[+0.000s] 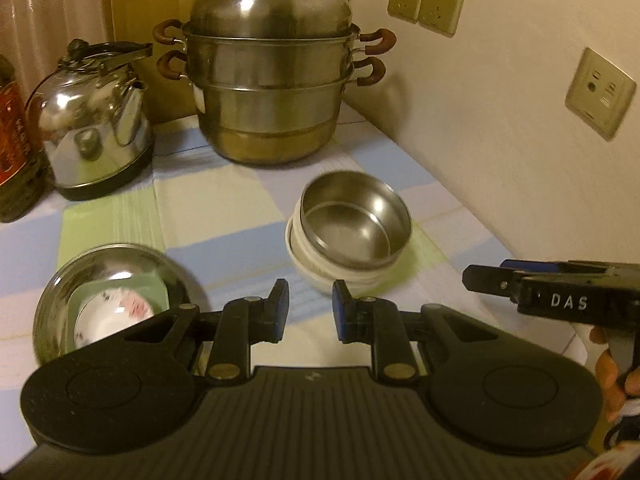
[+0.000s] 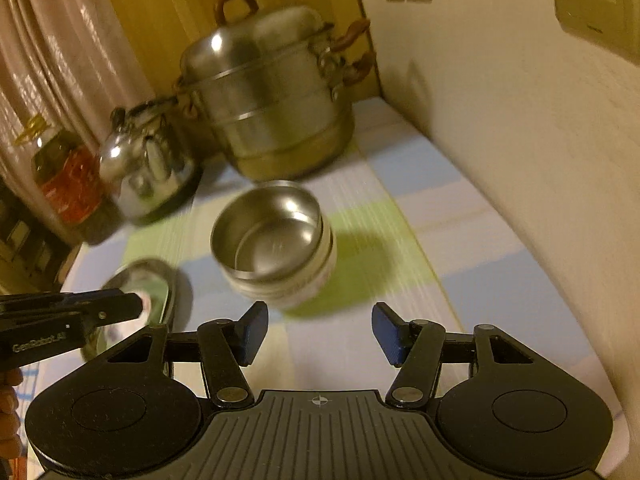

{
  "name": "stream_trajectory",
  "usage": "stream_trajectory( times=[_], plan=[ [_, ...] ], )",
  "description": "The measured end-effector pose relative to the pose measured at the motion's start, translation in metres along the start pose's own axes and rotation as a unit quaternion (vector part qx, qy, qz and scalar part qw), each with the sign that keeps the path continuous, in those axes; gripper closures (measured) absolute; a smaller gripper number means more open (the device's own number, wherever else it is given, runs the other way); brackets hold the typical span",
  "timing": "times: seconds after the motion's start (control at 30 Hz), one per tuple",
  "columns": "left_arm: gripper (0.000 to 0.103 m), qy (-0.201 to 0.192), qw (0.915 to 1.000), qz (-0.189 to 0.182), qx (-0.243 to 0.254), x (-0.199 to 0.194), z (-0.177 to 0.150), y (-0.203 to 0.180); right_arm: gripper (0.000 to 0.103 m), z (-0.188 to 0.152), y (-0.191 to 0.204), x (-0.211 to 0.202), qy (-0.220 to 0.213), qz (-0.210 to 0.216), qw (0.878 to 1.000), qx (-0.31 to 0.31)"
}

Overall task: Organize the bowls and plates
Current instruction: 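Move both open grippers toward the rim of the bowl stack, then close both grippers on the rim of the bowl stack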

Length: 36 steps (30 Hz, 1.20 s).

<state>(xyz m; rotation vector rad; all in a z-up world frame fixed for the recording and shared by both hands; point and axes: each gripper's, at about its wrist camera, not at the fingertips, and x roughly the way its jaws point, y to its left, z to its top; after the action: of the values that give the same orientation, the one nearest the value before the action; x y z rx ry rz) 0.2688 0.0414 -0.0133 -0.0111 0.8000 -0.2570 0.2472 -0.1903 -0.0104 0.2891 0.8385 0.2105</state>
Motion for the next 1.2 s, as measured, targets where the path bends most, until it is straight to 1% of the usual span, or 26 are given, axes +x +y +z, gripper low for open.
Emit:
stream_trajectory(
  times=[0.03,0.23,0.33,0.47,0.57,0.63,0.73,0.83,1.2],
  plan=[
    [0.083,-0.003,1.0,-0.003,-0.001,0.004,0.003,0.001,0.055,0.003,0.001,0.004,-0.002,0.0,1.0,-0.001],
    [0.083,0.003,0.9999,-0.003,-0.01,0.035,0.021,0.002,0.067,0.02,0.002,0.031,-0.013,0.006,1.0,-0.008],
    [0.083,0.006,0.9997,-0.002,-0.022,0.047,0.027,0.003,0.071,0.027,-0.001,0.042,-0.02,0.012,1.0,-0.011],
    [0.083,0.007,0.9996,0.012,-0.026,0.062,0.034,0.003,0.074,0.038,-0.005,0.057,-0.024,0.021,0.999,-0.013],
    [0.083,0.009,0.9993,0.021,-0.028,0.072,0.04,0.005,0.079,0.049,-0.007,0.068,-0.024,0.032,0.999,-0.022],
    [0.083,0.011,0.9992,0.028,-0.027,0.079,0.043,0.005,0.089,0.054,-0.008,0.075,-0.024,0.04,0.999,-0.029],
    [0.085,0.015,0.9987,0.037,-0.031,0.087,0.046,0.007,0.095,0.06,-0.009,0.088,-0.019,0.049,0.998,-0.043],
    [0.087,0.02,0.9983,0.044,-0.034,0.093,0.048,0.009,0.099,0.063,-0.011,0.098,-0.013,0.058,0.997,-0.054],
    [0.087,0.04,0.9971,0.045,-0.047,0.113,0.047,0.011,0.099,0.072,-0.022,0.121,0.015,0.076,0.995,-0.056]
  ],
)
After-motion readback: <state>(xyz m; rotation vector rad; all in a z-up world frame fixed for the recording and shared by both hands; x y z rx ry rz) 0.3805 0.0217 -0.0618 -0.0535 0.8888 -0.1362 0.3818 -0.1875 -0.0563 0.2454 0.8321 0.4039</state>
